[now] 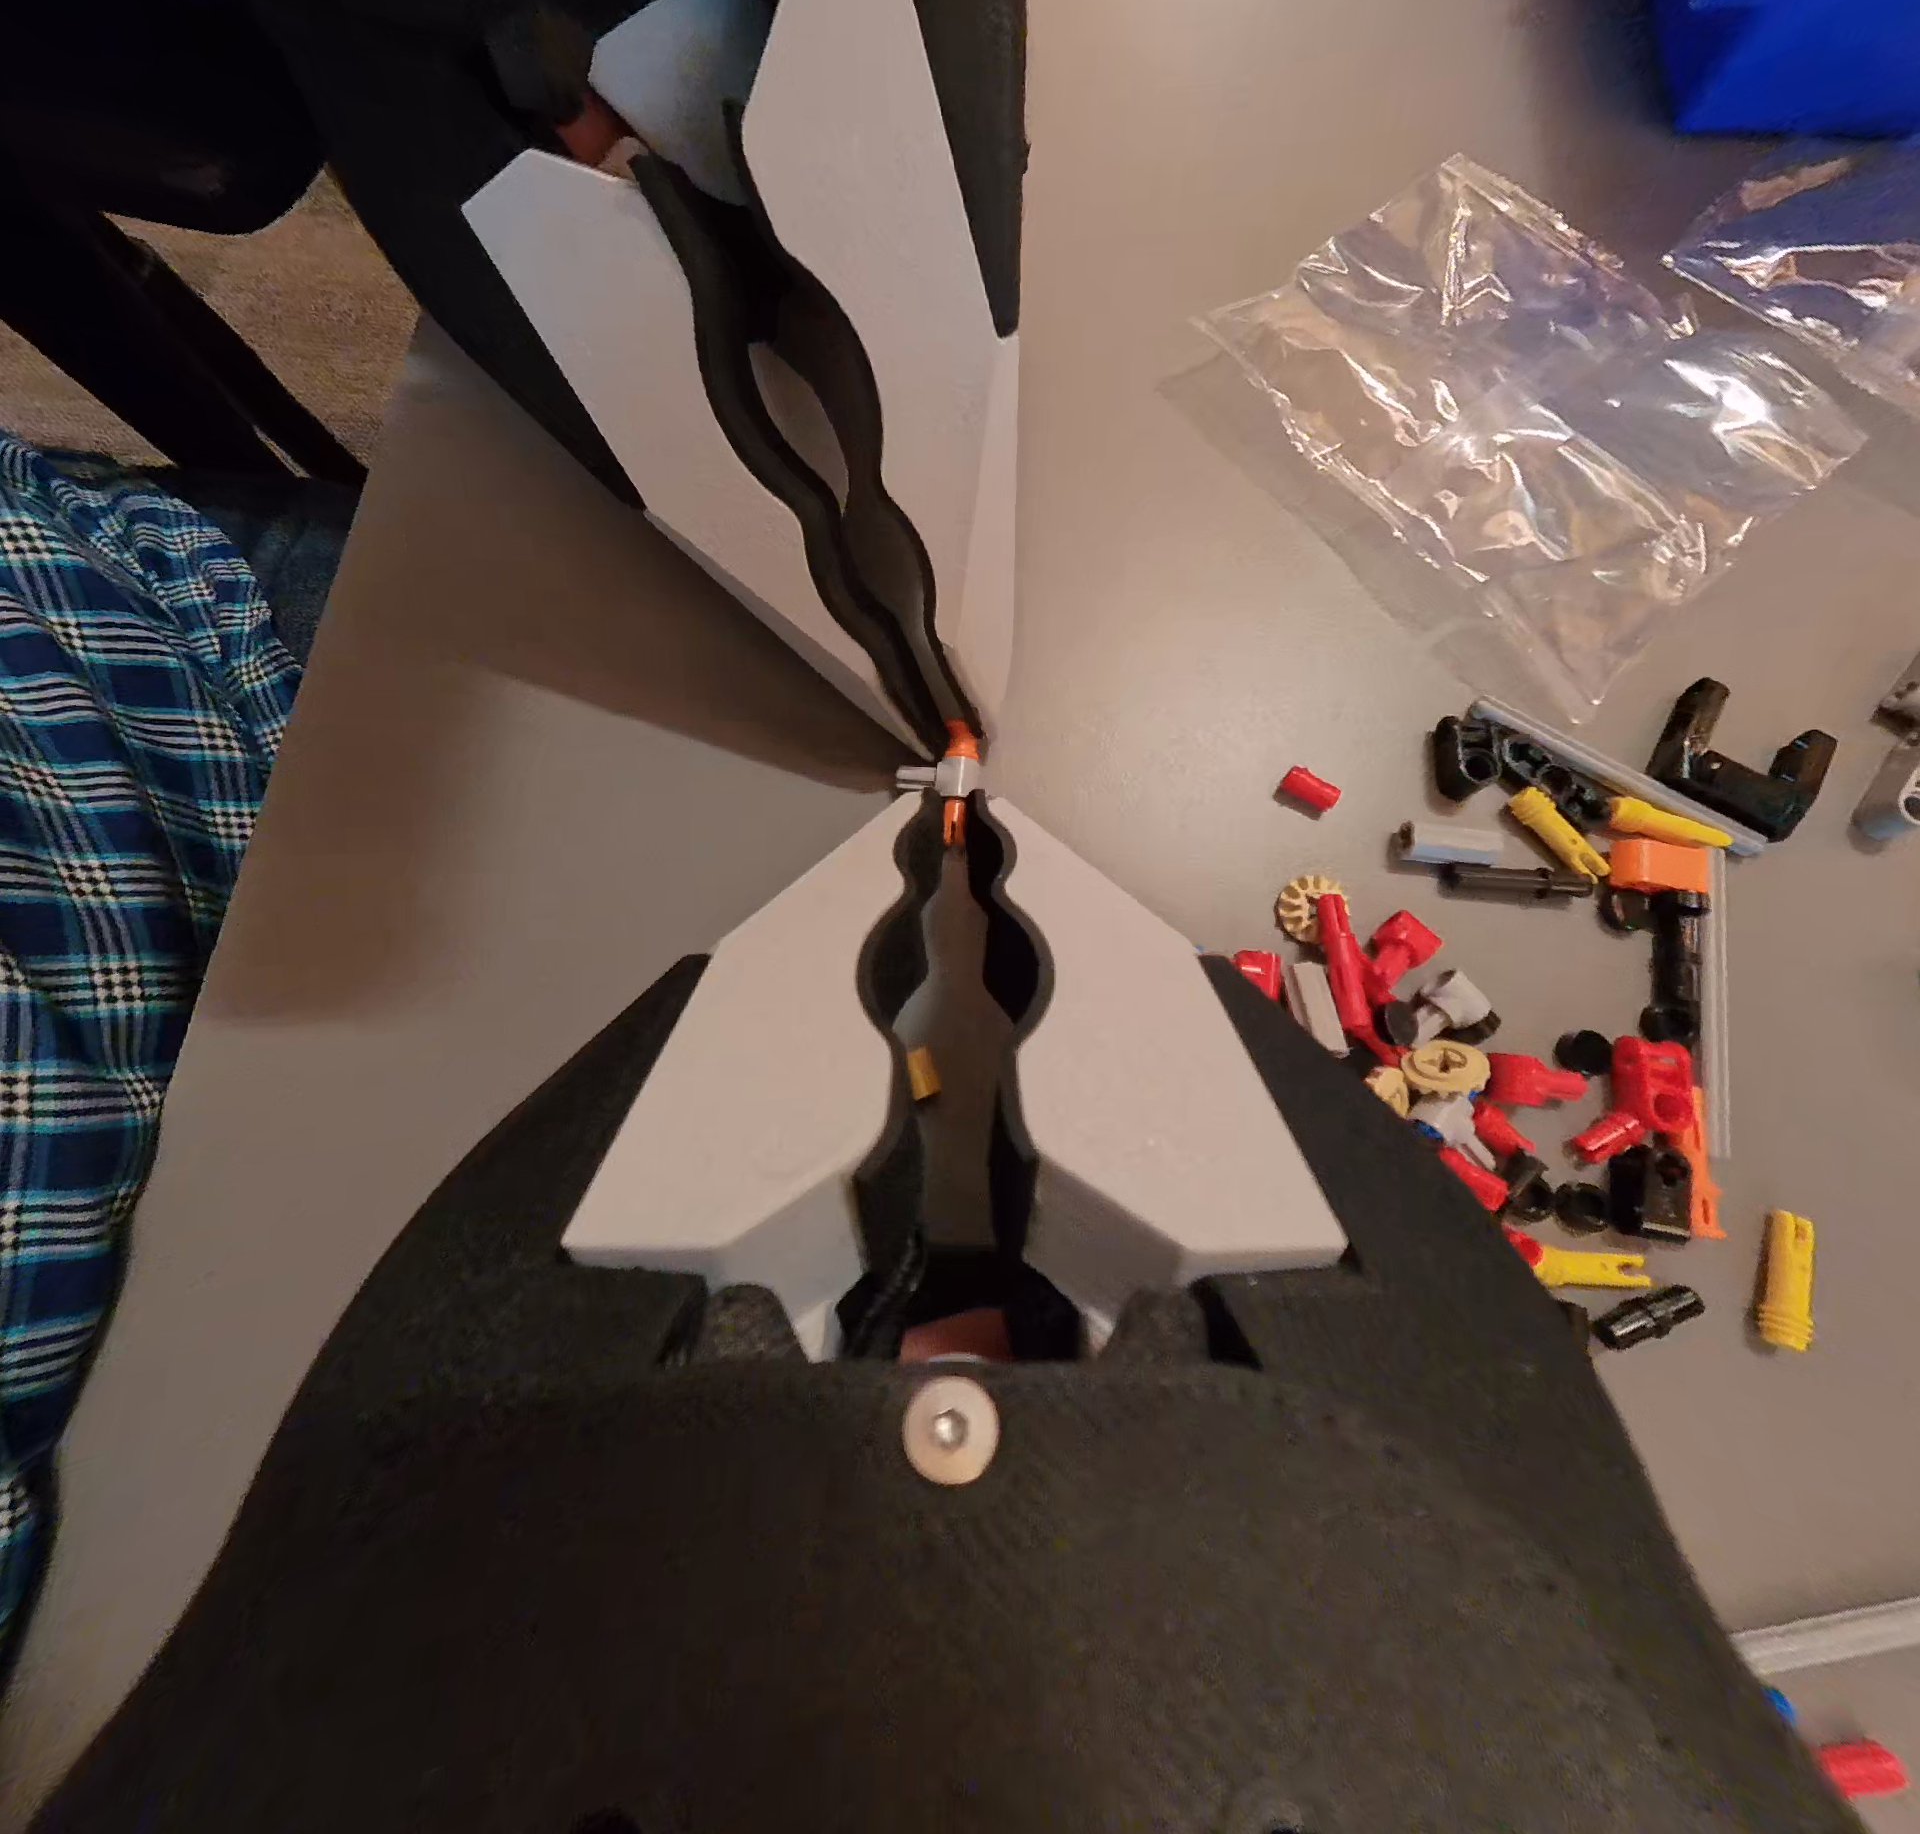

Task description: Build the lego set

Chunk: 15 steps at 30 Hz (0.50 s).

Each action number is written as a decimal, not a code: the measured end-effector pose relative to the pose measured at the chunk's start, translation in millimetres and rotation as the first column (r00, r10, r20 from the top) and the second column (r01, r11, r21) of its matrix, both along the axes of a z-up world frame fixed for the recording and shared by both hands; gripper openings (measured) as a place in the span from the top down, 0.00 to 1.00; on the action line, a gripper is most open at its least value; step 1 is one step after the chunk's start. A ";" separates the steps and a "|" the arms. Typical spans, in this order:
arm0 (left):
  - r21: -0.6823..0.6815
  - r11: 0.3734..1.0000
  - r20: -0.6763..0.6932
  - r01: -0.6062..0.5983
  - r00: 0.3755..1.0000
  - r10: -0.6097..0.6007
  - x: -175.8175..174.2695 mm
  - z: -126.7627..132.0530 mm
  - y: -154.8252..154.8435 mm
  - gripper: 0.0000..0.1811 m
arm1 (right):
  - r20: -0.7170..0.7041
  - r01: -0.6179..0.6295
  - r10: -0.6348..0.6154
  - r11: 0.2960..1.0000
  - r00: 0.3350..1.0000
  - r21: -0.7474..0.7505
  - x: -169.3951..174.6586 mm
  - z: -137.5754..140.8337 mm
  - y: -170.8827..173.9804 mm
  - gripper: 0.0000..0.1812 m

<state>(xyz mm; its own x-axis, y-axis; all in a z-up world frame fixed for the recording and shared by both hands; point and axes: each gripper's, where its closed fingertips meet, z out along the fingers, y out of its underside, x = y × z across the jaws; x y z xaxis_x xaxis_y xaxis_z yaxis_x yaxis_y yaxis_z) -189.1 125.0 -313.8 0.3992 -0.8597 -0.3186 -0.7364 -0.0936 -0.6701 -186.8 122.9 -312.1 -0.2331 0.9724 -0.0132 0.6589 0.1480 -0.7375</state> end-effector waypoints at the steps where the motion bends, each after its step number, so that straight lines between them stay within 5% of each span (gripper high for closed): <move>1: -0.002 1.000 0.001 0.000 1.000 0.000 0.0 -0.1 0.0 0.98 | -0.001 -0.002 0.002 1.000 1.000 0.006 -0.1 -0.1 0.0 0.99; 15: 0.013 1.000 0.022 -0.014 1.000 0.014 5.6 4.0 5.1 0.98 | -0.011 0.040 -0.039 0.997 0.999 0.068 6.1 3.6 6.5 0.99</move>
